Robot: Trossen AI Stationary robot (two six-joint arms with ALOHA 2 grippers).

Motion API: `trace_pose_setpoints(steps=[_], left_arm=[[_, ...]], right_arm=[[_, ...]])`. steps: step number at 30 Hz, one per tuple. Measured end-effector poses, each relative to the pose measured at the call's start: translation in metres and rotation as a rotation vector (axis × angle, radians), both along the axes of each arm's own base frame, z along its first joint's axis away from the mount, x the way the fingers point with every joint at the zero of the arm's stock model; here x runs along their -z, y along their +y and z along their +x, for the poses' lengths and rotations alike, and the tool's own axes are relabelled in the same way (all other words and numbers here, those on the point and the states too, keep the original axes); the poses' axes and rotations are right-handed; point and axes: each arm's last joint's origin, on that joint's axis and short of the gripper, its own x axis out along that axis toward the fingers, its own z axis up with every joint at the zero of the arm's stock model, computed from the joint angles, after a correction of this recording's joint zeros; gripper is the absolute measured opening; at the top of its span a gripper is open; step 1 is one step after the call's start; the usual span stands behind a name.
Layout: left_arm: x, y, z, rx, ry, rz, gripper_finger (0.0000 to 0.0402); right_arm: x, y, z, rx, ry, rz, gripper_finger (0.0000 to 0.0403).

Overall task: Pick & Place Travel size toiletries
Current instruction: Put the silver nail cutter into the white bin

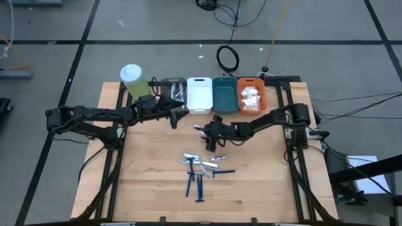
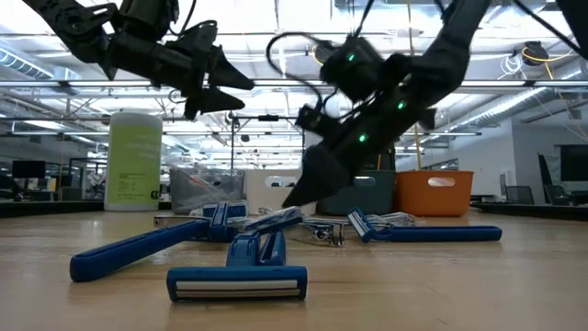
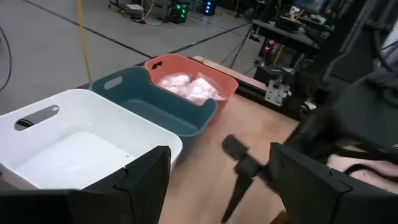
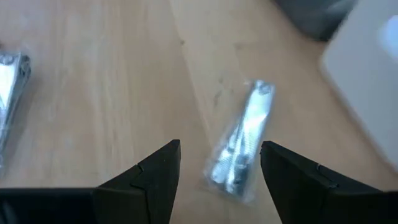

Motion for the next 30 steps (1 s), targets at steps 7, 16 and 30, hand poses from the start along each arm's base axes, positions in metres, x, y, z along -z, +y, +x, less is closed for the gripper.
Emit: trace_pose_setpoints(steps=[7,16,30], left_arm=[[0.000,-0.005,0.001,0.022,0.006,0.008,0.0269],[0.000,-0.007,0.002,0.033,0.011,0.025,0.0269],[0.004,-0.007,0.001,0.022,0.028,-0.039,0.0269]], right_arm=[[0.015,-0.017,0.005,0.053,0.041,0.045,0.0209],[0.021,-0.020,0.000,0.023,0.114,0.115,0.0123],[-0.002,0.005,-0.004,-0.150,0.111,0.032,0.0010]])
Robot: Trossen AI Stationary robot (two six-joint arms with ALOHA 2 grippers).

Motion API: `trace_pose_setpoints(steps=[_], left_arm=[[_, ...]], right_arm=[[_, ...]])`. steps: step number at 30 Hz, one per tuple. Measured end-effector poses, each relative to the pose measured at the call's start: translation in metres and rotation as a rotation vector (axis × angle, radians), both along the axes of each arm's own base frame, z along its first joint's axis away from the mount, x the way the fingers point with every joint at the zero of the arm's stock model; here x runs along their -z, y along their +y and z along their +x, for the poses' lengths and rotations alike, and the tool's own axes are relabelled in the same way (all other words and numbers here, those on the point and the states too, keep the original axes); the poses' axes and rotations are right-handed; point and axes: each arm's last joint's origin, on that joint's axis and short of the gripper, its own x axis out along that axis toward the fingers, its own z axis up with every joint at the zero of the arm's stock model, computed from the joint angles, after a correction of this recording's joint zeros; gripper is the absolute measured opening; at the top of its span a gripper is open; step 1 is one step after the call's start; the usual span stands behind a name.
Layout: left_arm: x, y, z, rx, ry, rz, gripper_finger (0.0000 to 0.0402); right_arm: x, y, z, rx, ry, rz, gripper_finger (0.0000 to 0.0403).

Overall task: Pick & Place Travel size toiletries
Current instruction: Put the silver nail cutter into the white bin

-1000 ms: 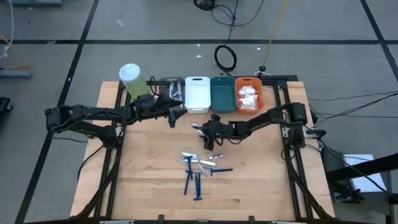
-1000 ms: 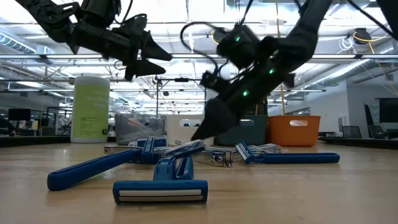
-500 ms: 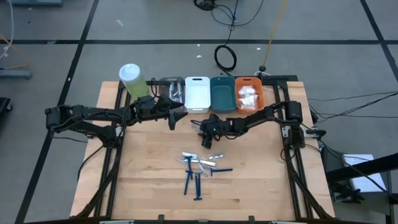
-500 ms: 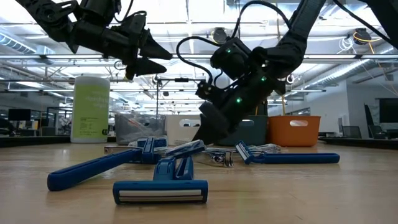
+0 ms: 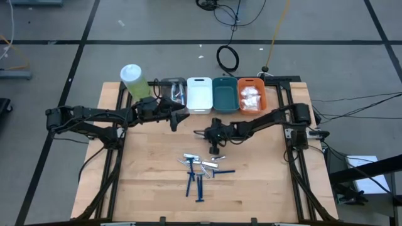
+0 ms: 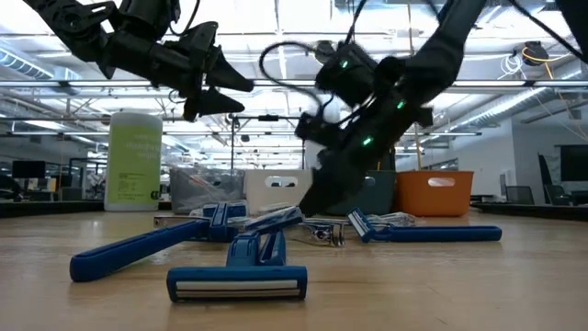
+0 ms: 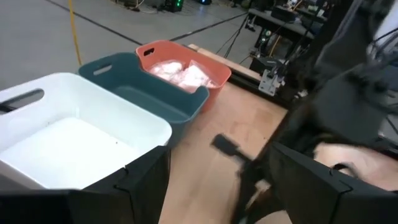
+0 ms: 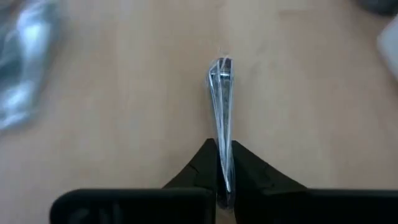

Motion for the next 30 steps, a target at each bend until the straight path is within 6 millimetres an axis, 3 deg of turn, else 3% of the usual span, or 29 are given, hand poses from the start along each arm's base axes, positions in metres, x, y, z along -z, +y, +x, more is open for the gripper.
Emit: trace_pose_setpoints(steps=[6,9,12,15,19,23,30], left_arm=[[0.001,-0.006,0.001,0.038,0.026,0.052,0.0269],[-0.001,-0.012,0.003,0.072,0.019,0.101,0.0269],[-0.004,-0.017,0.005,0.098,-0.013,0.146,0.0269],[-0.005,-0.020,0.011,0.118,-0.060,0.178,0.0269],[0.006,-0.024,0.024,0.153,-0.057,0.260,0.0269],[0.015,-0.029,0.037,0.174,-0.108,0.375,0.0269],[0.024,-0.030,0.069,0.168,-0.182,0.390,0.0269]], right_arm=[[-0.056,0.013,-0.029,-0.016,-0.118,-0.115,0.0009],[-0.067,0.014,-0.059,0.051,-0.152,-0.185,0.0009],[-0.078,0.013,-0.087,0.101,-0.327,-0.191,0.0009],[-0.075,0.011,-0.112,0.125,-0.503,-0.183,0.0009],[-0.067,0.007,-0.134,0.149,-0.597,-0.188,0.0009],[-0.058,0.005,-0.142,0.154,-0.590,-0.186,0.0009],[-0.069,0.009,-0.140,0.011,-0.702,-0.150,0.0009]])
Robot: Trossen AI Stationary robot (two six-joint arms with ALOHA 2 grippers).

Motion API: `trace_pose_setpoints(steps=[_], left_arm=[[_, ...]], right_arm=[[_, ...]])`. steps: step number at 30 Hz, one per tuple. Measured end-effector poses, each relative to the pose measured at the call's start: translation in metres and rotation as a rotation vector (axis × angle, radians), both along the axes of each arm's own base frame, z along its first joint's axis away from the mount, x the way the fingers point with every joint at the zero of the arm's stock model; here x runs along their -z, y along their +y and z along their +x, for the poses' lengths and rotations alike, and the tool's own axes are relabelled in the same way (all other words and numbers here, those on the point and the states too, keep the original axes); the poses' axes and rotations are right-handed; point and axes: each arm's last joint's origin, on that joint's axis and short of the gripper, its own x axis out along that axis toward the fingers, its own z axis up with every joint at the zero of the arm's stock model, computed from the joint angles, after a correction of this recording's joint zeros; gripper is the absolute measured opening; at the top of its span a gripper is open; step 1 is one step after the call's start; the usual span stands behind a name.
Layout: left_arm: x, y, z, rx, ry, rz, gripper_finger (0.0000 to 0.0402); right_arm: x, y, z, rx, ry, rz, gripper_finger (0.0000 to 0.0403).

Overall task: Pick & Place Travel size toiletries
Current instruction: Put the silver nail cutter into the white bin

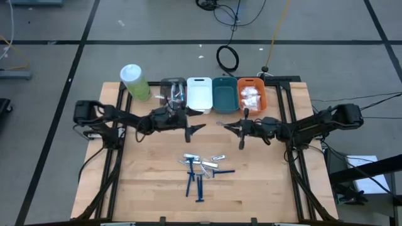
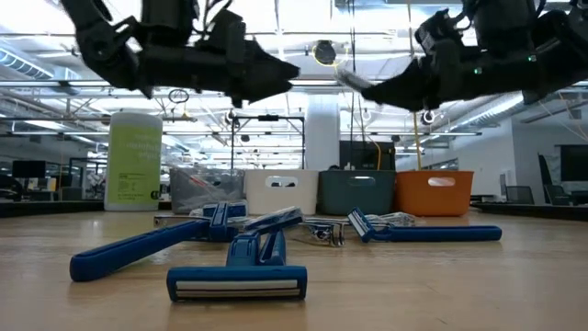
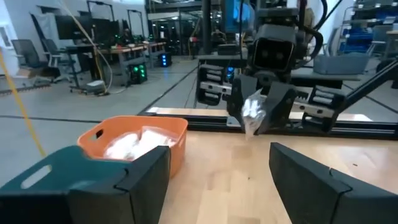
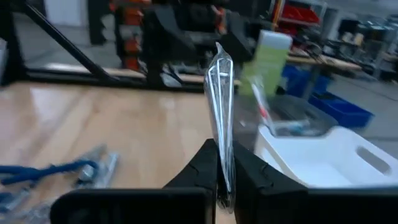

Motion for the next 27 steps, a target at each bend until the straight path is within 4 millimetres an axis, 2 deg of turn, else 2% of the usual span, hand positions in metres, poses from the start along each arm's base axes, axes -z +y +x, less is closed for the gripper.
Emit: trace_pose_setpoints(steps=[8,12,27], left_arm=[[-0.001,-0.009,0.047,0.049,-0.012,0.002,0.0269],[-0.005,-0.013,0.062,0.064,-0.034,0.004,0.0269],[0.001,-0.008,0.066,0.052,0.011,-0.092,0.0268]], right_arm=[[-0.001,0.001,0.000,-0.028,-0.010,0.018,0.0009],[-0.001,0.001,0.000,-0.028,-0.007,0.024,0.0009],[-0.002,0.002,0.000,-0.056,-0.019,0.028,0.0009]])
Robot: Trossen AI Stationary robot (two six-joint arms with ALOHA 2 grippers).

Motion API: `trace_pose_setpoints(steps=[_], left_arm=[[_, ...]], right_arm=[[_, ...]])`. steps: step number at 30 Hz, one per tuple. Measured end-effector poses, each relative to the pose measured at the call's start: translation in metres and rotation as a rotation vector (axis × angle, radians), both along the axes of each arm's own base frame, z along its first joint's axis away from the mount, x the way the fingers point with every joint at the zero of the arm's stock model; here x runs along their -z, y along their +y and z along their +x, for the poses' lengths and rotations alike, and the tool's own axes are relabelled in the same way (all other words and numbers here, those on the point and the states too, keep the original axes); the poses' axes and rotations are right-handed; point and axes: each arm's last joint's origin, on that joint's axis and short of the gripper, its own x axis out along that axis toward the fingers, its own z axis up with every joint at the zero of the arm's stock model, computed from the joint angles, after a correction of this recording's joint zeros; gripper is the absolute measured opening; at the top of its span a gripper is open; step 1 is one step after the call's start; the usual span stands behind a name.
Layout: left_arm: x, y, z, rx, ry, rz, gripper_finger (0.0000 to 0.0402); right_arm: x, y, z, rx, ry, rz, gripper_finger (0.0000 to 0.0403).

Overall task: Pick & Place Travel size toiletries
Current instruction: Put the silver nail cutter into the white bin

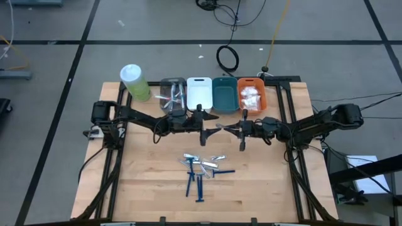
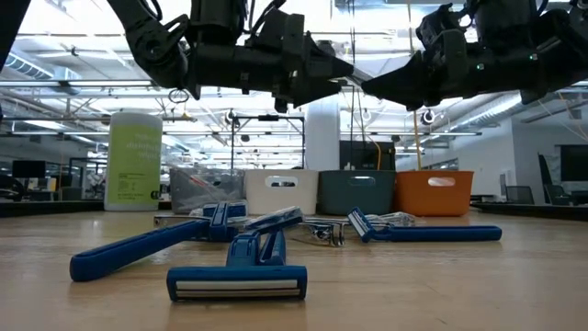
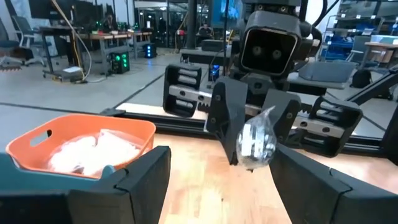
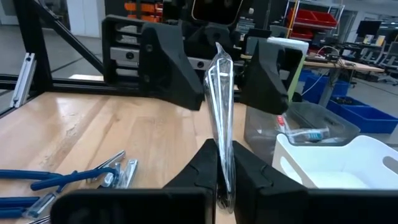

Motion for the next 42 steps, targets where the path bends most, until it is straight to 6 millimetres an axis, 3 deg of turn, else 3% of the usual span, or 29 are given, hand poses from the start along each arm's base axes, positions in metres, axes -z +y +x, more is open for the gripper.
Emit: trace_pose_setpoints(steps=[6,21,25,28,37,42], left_arm=[[0.000,0.000,0.000,0.000,0.001,-0.003,0.0249],[-0.001,-0.003,0.000,0.057,-0.004,0.048,0.0040],[-0.005,-0.004,0.003,0.083,-0.018,0.066,0.0012],[-0.010,-0.003,0.005,0.082,-0.029,0.062,0.0043],[-0.015,-0.001,0.008,0.071,-0.047,0.018,0.0218],[-0.011,-0.002,0.008,0.073,-0.014,0.015,0.0245]], right_arm=[[0.000,0.000,0.000,0.000,0.002,0.002,0.0009],[0.000,0.000,0.000,0.004,0.002,0.011,0.0009],[0.000,0.000,0.000,0.000,0.001,0.010,0.0009],[0.000,0.000,0.000,0.002,-0.001,0.012,0.0009],[0.001,0.000,0.000,-0.005,0.013,0.012,0.0009],[0.001,0.000,0.000,-0.002,0.010,0.012,0.0009]])
